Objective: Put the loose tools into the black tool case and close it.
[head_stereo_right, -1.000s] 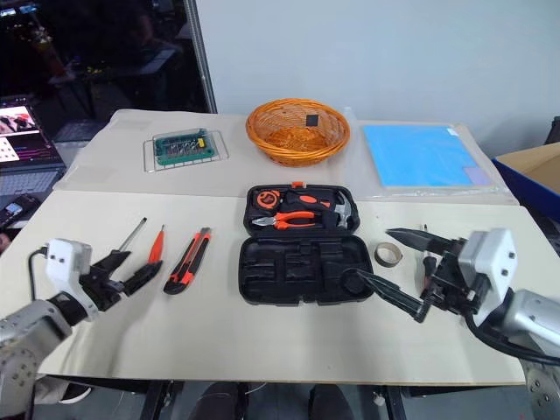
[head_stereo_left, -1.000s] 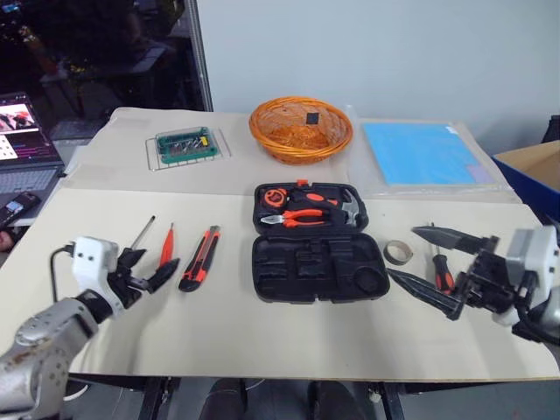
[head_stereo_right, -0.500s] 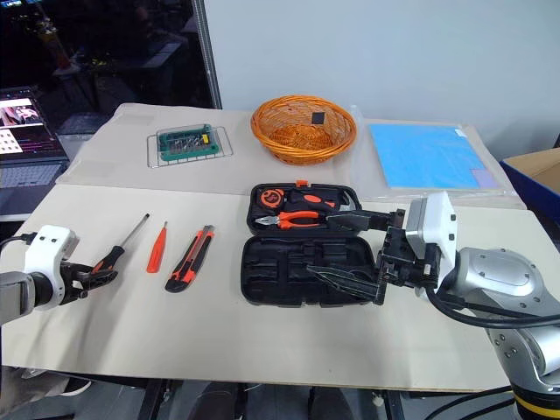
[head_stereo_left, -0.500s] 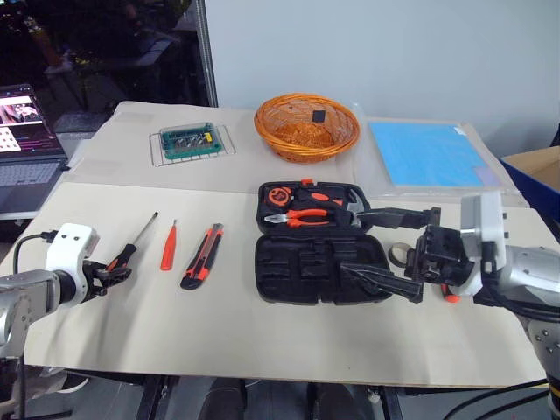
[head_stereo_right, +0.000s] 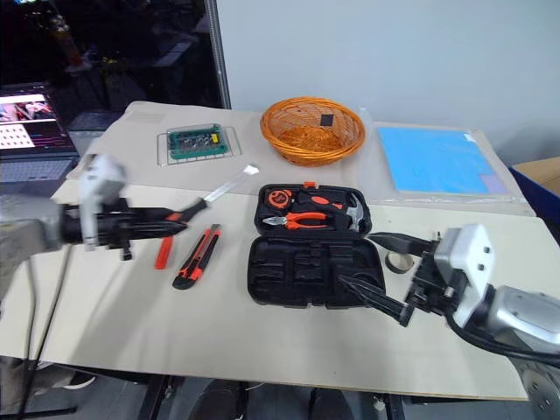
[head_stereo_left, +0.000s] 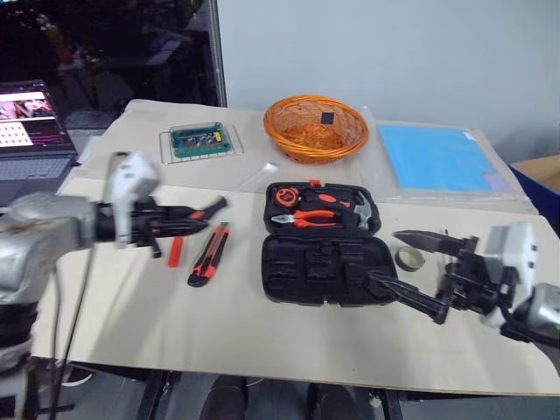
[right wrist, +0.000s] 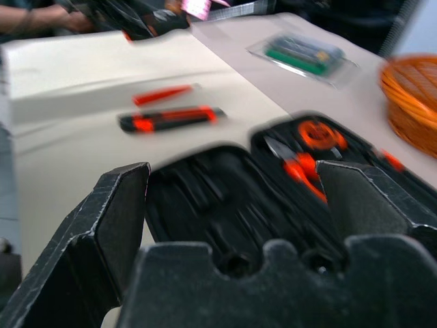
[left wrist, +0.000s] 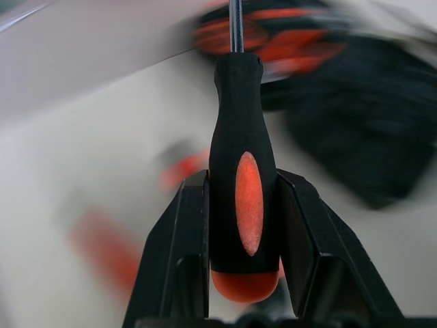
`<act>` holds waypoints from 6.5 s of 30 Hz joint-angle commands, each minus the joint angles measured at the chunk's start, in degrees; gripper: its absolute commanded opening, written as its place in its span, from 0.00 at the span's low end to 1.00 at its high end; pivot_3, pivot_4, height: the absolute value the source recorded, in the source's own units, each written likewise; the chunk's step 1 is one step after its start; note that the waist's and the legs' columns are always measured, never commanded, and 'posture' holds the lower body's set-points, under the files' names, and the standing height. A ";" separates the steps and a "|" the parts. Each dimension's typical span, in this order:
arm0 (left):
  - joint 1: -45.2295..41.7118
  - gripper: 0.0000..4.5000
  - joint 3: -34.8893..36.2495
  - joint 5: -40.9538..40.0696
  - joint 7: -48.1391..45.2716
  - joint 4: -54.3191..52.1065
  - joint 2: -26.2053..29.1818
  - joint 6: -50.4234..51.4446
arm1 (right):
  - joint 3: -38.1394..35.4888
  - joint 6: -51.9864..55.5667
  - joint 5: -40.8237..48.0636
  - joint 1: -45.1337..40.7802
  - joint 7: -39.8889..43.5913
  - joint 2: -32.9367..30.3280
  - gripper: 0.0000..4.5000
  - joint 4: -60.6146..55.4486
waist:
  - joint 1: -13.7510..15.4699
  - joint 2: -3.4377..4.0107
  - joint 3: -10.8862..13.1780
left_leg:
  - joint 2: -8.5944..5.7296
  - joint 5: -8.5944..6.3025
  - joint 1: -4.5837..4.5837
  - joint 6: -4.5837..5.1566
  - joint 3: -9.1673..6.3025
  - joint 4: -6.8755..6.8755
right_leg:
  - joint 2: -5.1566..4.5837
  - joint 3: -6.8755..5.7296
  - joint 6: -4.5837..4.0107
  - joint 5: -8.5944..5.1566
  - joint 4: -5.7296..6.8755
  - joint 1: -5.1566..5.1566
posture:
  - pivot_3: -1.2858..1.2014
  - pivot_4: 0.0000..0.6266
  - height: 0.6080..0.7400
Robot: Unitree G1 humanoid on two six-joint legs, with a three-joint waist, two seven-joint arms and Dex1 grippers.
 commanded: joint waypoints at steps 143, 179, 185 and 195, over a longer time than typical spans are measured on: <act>40.49 1.00 23.85 -14.20 -0.76 -16.91 -10.35 -16.16 | 60.51 -15.68 -53.64 -59.62 22.48 -2.94 0.18 48.10 | -2.73 0.64 0.14 | -0.41 -0.24 -0.61 0.38 -0.35 0.46 | 0.53 1.38 0.35 -0.39 0.27 -0.40 | 0.52 0.24 1.00; 39.25 1.00 21.91 -12.77 4.28 -13.84 -12.58 -18.17 | 32.52 5.29 -36.25 -42.47 1.59 16.35 0.06 28.77 | -3.20 0.59 0.15 | -0.28 -0.21 -0.18 0.27 -0.38 0.45 | 0.74 1.51 0.09 -0.63 1.00 -0.32 | 0.52 0.24 1.00; 42.43 1.00 24.64 -12.65 5.46 -14.43 -13.35 -18.96 | 37.83 -1.59 -45.54 -31.45 -13.39 22.71 0.03 26.68 | -3.01 0.59 0.15 | -0.29 -0.19 -0.32 0.24 -0.36 0.42 | 0.73 1.52 0.11 -0.62 1.00 -0.44 | 0.52 0.24 1.00; 42.28 1.00 25.58 -10.08 10.20 -14.03 -13.45 -19.45 | 52.09 -14.74 -60.53 -32.58 -14.62 18.30 0.03 38.45 | -3.87 -0.08 -0.27 | 0.01 -0.25 0.55 0.11 -0.31 0.43 | 0.90 1.48 -0.33 -0.98 0.96 -0.01 | 0.52 0.24 1.00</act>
